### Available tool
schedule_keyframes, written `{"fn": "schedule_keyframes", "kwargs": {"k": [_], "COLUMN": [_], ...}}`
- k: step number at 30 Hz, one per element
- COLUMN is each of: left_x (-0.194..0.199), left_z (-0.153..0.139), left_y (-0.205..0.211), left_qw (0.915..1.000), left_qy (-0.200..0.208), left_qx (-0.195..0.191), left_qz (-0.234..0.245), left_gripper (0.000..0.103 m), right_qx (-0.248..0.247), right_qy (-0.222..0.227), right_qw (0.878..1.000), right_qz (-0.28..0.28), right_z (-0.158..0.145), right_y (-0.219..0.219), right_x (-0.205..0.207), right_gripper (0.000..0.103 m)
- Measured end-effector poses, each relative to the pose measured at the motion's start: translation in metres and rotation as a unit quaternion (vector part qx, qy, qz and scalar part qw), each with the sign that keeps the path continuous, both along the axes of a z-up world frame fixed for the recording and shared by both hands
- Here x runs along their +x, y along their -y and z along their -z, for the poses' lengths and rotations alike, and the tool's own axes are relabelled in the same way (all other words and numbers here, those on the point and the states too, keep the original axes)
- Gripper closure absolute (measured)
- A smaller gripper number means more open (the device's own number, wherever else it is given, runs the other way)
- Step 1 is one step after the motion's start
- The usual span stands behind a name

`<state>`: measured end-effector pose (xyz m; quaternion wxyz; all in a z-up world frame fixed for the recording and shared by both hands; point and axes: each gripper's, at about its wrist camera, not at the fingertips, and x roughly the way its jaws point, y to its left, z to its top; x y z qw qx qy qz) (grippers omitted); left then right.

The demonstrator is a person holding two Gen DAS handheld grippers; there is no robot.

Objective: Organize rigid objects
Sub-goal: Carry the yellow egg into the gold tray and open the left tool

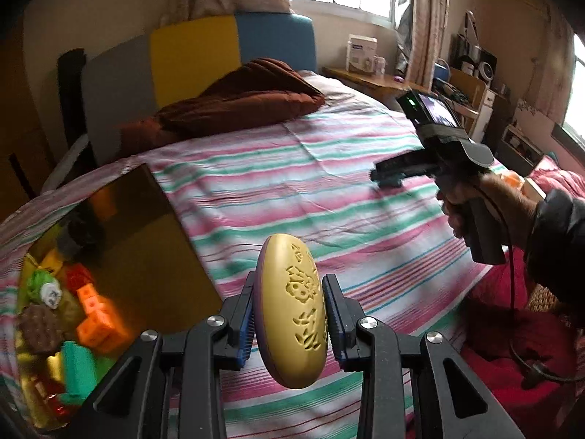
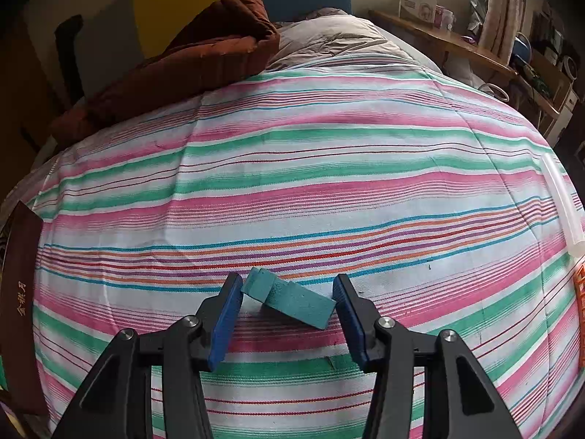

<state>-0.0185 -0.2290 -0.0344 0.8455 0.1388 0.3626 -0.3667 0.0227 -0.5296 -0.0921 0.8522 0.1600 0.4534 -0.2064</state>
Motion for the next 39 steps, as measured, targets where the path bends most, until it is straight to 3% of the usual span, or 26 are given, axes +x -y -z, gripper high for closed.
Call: {"fn": "schedule_keyframes", "kwargs": {"k": [5,12,15,24,27,33,39], "left_x": [0.028,0.088,0.106,0.143,0.152,0.178,0.202], "left_z": [-0.018,-0.022,-0.021,-0.009,-0.001,0.014,0.033], "left_y": [-0.051,-0.156,-0.176,-0.158,-0.146,-0.126,-0.106], "left_qw": [0.9971,0.9736,0.9657,0.9568,0.9563,0.9463,0.9411], "left_qy": [-0.027,-0.083,-0.096,-0.146,-0.155,-0.196,-0.220], "left_qx": [-0.038,-0.082,-0.091,-0.120,-0.116,-0.123,-0.102], "left_qz": [-0.061,-0.196,-0.223,-0.221,-0.219,-0.226,-0.236], "left_gripper": [0.069,0.069,0.069,0.069,0.069,0.069,0.069], "right_qx": [-0.008,-0.013,-0.016,-0.035,-0.028,-0.030,-0.029], "right_qy": [-0.004,-0.007,-0.008,-0.028,-0.026,-0.028,-0.030], "right_qw": [1.000,1.000,1.000,0.999,0.999,0.999,0.999], "right_qz": [-0.003,-0.006,-0.007,-0.012,-0.009,-0.010,-0.010], "right_z": [0.000,0.000,0.000,0.004,0.004,0.004,0.004], "right_y": [-0.004,-0.004,-0.005,-0.010,-0.008,-0.008,-0.007], "right_x": [0.000,0.000,0.000,0.003,0.002,0.002,0.003], "right_gripper": [0.052,0.052,0.052,0.053,0.053,0.053,0.053]}}
